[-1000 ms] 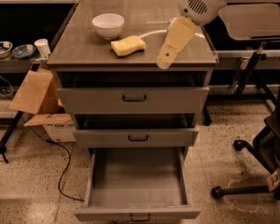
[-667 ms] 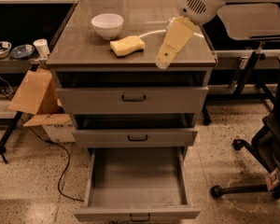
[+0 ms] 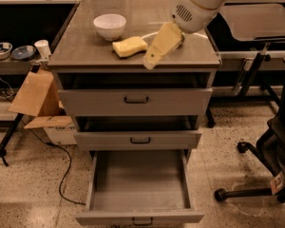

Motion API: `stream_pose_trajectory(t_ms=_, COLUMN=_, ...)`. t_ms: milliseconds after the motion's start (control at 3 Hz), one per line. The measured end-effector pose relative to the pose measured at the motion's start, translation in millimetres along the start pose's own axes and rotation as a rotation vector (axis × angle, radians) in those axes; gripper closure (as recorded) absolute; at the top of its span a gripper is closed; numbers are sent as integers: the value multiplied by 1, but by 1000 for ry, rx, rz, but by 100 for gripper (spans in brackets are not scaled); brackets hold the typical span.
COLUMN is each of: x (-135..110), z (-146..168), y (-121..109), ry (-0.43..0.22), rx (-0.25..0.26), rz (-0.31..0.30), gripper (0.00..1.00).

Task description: Place sponge into bottom drawer

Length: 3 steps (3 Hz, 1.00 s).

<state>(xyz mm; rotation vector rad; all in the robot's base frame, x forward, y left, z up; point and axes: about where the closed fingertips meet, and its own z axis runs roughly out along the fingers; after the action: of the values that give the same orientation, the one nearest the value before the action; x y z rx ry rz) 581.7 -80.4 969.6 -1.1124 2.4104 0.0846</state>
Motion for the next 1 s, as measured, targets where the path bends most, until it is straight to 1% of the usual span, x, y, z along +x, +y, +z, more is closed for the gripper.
stream_pose_trajectory(t_ms=333, x=-17, z=15, y=5, ry=-78, rx=34, rz=151, gripper=0)
stream_pose_trajectory(t_ms=667, x=-28, z=14, y=1, ry=-125, rx=40, rz=229, gripper=0)
stream_pose_trajectory(t_ms=1000, x=-29, z=16, y=1, ry=-126, rx=43, rz=236, gripper=0)
